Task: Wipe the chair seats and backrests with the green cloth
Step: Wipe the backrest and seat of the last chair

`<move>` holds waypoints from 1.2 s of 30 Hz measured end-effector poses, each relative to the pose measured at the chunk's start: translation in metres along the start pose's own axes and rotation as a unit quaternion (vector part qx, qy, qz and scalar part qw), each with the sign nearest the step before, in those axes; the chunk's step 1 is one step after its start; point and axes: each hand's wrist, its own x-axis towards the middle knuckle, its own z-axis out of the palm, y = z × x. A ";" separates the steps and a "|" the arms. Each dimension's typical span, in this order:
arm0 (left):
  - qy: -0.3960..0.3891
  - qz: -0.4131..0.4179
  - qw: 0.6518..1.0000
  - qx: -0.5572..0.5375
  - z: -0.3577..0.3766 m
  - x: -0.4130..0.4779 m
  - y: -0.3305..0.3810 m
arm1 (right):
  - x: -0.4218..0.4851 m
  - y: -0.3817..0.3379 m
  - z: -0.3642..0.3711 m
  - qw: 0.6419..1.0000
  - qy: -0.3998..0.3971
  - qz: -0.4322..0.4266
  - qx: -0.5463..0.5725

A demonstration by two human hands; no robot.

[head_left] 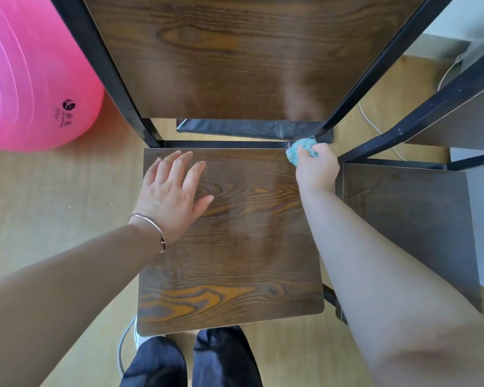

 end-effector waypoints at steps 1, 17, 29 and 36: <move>-0.001 -0.002 1.000 -0.002 -0.001 -0.001 -0.001 | 0.000 0.001 0.000 1.000 -0.012 0.008 0.014; 0.002 -0.004 1.000 -0.003 0.006 0.011 0.002 | -0.001 -0.016 0.017 0.964 -0.098 -0.240 -0.055; -0.014 -0.019 1.000 0.003 0.015 0.033 0.013 | 0.018 -0.022 0.027 0.939 -0.116 -0.291 -0.141; -0.013 -0.025 1.000 -0.002 0.022 0.043 0.018 | 0.028 -0.021 0.040 0.934 -0.159 -0.267 -0.175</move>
